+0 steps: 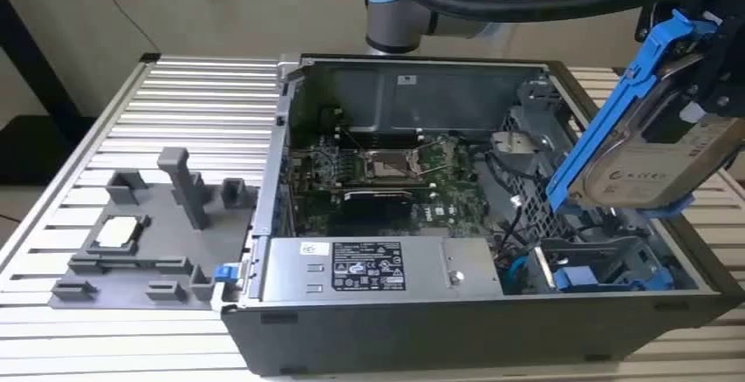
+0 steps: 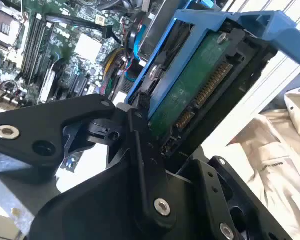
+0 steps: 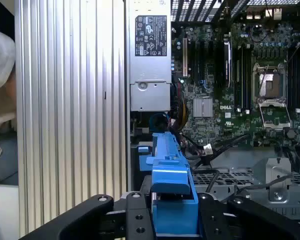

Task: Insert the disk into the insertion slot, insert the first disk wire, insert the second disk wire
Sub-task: 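Insert the disk into the insertion slot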

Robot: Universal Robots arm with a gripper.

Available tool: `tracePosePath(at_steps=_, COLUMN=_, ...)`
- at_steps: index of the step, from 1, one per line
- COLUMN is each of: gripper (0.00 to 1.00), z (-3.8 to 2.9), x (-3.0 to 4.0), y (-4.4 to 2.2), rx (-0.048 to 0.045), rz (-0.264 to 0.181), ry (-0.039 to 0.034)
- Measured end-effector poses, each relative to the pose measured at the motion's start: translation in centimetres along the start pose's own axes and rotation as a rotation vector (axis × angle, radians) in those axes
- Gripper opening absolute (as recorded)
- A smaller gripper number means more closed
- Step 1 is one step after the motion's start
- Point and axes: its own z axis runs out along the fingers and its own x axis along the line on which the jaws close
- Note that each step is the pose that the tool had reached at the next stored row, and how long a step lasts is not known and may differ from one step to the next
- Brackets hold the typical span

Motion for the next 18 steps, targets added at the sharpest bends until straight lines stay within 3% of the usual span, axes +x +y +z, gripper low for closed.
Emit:
tracePosePath(at_steps=10, gripper=0.33, z=0.11, x=0.00, y=-0.01, rx=0.0003, rz=0.000, ry=0.0000)
tracePosePath(at_steps=18, gripper=0.33, z=0.95, x=0.00, y=-0.05, rx=0.0119, rz=0.000, ry=-0.0003)
